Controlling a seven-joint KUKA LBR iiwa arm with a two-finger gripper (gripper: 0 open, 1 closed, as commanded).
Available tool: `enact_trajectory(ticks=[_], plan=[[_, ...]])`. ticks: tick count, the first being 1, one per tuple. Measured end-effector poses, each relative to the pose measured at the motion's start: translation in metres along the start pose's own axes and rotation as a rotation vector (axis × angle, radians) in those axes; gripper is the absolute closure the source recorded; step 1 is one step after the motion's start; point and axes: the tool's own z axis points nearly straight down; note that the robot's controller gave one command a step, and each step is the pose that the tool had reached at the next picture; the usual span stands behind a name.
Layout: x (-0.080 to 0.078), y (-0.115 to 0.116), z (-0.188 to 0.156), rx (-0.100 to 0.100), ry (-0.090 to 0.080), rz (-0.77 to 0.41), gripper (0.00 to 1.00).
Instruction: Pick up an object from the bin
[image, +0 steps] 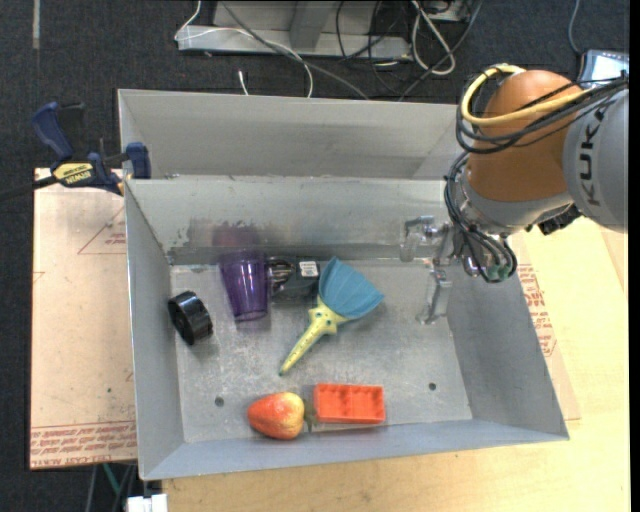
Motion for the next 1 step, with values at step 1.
enact_trajectory(ticks=[1], plan=[[-0.0015, 0.0004, -0.0047, 0.001, -0.008, -0.002, 0.0]])
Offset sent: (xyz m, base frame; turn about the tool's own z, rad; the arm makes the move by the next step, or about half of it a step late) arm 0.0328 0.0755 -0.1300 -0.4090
